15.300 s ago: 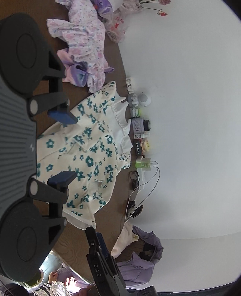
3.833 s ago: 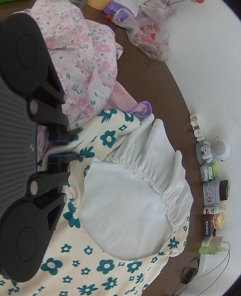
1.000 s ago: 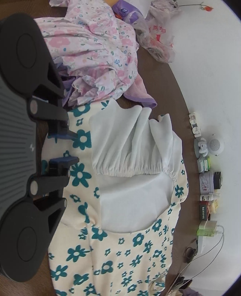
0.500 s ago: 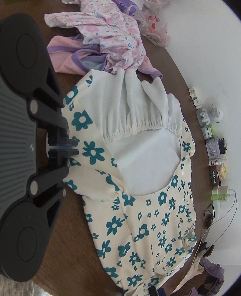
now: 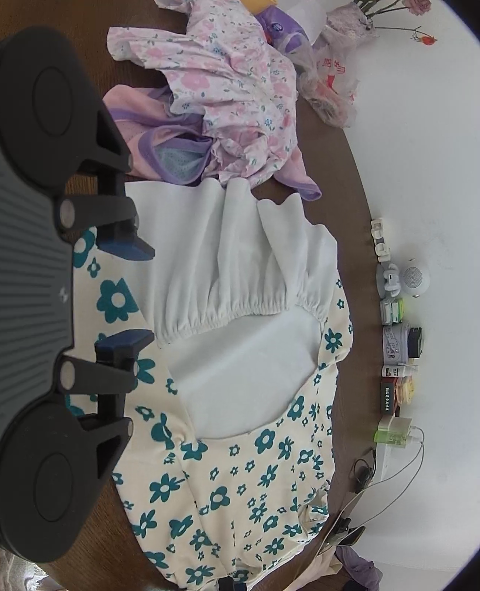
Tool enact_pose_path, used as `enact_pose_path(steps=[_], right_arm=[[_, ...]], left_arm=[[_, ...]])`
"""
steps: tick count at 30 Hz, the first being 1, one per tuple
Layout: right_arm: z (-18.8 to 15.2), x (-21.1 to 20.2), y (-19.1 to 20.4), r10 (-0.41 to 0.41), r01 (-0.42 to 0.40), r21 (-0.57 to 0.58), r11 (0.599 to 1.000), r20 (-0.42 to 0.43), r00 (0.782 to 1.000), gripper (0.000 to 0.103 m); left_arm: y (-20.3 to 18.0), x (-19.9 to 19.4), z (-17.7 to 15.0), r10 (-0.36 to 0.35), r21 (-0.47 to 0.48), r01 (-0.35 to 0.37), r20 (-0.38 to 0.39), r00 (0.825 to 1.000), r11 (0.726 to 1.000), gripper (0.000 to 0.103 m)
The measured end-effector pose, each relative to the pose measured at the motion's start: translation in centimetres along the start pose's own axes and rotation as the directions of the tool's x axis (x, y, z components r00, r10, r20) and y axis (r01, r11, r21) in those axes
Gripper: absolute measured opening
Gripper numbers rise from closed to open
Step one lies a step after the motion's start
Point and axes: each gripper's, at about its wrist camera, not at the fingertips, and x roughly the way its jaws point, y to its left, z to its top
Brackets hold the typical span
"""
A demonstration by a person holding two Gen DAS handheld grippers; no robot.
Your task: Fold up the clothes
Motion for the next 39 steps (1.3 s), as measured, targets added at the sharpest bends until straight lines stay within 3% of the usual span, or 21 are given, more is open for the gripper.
enact_pose_path(steps=[10, 16, 24, 39], right_arm=[[-0.9, 0.1, 0.6, -0.029, 0.028, 0.019, 0.999, 0.014, 0.999, 0.04], [-1.2, 0.0, 1.0, -0.036, 0.035, 0.008, 0.999, 0.024, 0.999, 0.04], [-1.7, -0.3, 0.7, -0.026, 0.026, 0.001, 1.0, 0.04, 0.999, 0.04], [-3.3, -1.7, 0.6, -0.021, 0.021, 0.0, 1.0, 0.062, 0.998, 0.04]], left_arm=[[0.1, 2.0, -0.5, -0.034, 0.007, 0.034, -0.021, 0.999, 0.999, 0.034], [-0.6, 0.9, -1.7, -0.01, 0.03, 0.011, -0.016, 1.0, 0.999, 0.028], [-1.5, -1.2, -4.1, 0.004, 0.004, -0.004, -0.009, 1.0, 1.0, 0.028], [-2.5, -2.3, -5.3, 0.036, 0.018, -0.036, -0.005, 0.999, 0.999, 0.028]])
